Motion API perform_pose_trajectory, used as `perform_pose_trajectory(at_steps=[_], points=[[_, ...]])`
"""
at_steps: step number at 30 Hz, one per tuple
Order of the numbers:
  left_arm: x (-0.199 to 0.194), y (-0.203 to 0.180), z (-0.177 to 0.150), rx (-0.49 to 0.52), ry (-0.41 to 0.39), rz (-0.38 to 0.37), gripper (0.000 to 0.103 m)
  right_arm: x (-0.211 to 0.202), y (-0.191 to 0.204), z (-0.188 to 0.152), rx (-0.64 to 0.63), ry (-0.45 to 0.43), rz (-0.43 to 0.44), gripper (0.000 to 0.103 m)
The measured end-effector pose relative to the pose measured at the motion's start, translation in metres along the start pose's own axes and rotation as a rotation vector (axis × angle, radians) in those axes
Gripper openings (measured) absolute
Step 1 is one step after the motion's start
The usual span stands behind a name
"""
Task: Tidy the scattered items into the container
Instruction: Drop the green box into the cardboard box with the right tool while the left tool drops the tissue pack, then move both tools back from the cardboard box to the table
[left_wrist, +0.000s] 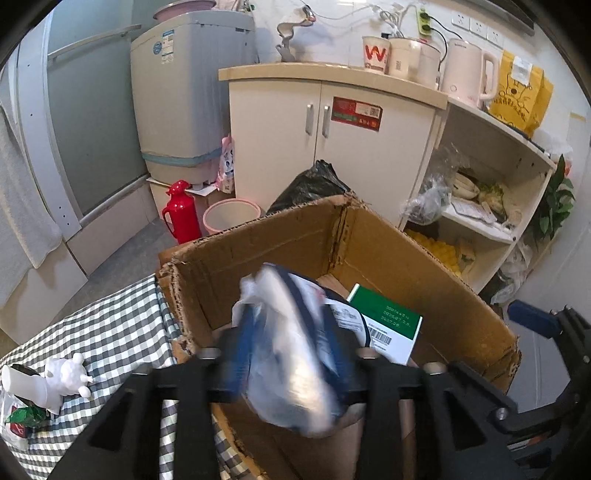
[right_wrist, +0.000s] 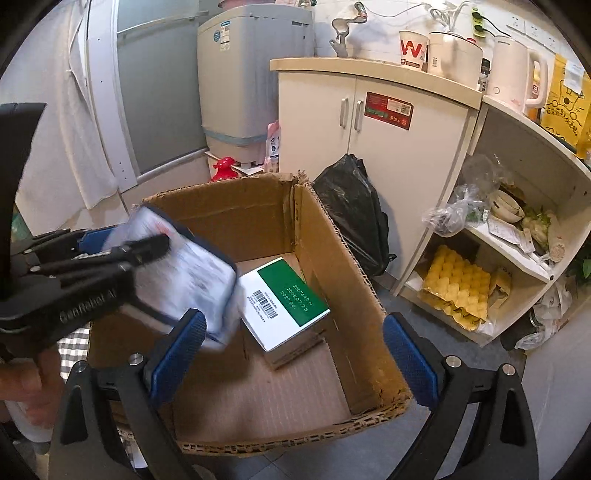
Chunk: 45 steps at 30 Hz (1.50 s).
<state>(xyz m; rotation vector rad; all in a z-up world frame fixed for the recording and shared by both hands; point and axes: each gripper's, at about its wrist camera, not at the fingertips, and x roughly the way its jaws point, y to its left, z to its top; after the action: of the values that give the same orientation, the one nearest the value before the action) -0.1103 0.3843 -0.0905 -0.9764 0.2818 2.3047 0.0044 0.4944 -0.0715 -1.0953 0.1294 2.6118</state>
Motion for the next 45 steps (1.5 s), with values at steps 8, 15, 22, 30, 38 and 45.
perform_pose_trajectory(at_steps=[8,15,22,30,38,45], points=[[-0.006,0.001,0.000,-0.020,-0.003,0.009,0.078,-0.011,-0.002,0.001,0.019,-0.027,0.008,0.097],[-0.037,0.014,0.008,-0.058,-0.080,0.026,0.078,-0.032,0.000,0.007,0.034,-0.105,0.028,0.097],[-0.076,0.028,0.008,-0.086,-0.154,0.061,0.078,-0.057,0.012,0.011,0.029,-0.173,0.051,0.097],[-0.117,0.045,0.002,-0.115,-0.216,0.114,0.078,-0.084,0.031,0.016,0.013,-0.250,0.096,0.097],[-0.153,0.069,-0.009,-0.150,-0.260,0.170,0.079,-0.097,0.056,0.020,-0.007,-0.302,0.156,0.097],[-0.182,0.090,-0.020,-0.185,-0.294,0.240,0.091,-0.105,0.079,0.026,-0.040,-0.333,0.222,0.103]])
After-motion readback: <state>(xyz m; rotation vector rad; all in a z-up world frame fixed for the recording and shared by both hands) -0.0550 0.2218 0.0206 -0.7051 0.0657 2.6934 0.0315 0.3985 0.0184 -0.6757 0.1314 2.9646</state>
